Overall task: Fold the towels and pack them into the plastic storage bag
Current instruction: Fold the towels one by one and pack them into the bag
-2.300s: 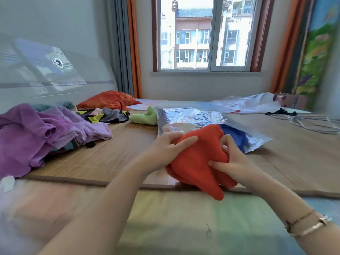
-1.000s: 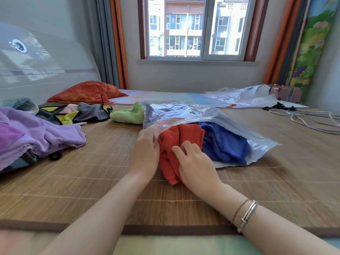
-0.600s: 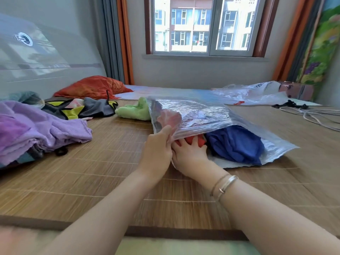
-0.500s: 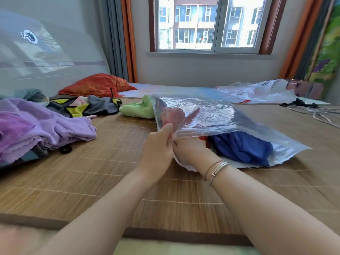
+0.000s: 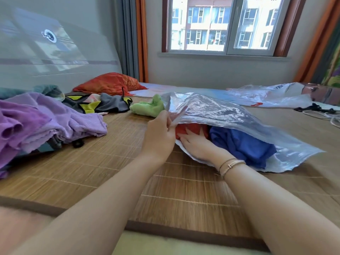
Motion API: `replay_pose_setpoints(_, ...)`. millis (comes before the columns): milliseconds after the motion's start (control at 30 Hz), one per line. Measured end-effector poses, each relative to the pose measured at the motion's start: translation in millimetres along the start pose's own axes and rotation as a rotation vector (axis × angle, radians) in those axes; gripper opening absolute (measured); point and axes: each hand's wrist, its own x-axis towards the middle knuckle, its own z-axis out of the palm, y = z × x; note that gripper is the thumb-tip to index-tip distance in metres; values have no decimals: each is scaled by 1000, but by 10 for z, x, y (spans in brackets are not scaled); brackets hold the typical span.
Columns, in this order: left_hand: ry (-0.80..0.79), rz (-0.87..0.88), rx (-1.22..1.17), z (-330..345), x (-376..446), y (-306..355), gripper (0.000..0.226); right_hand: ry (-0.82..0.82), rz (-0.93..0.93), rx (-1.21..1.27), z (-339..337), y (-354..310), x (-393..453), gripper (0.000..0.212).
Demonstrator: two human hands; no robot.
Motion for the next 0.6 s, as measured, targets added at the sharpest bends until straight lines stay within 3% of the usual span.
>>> replay_pose_setpoints(133,-63,-79,2,-19,-115,51,20,15,-43,233,-4,6,-493,45)
replay_pose_setpoints(333,-99,-178,-30,-209,-455,74,25,242,-29,140,-84,-258,-1269,37)
replay_pose_setpoints(467,17,-286,-114,-538,-719,-37,18,355,-109,168,-73,-652,-1520,30)
replay_pose_setpoints(600,183,-394,-159,-1051,-890,-293,13,329,-222,209,68,-1133,-1420,26)
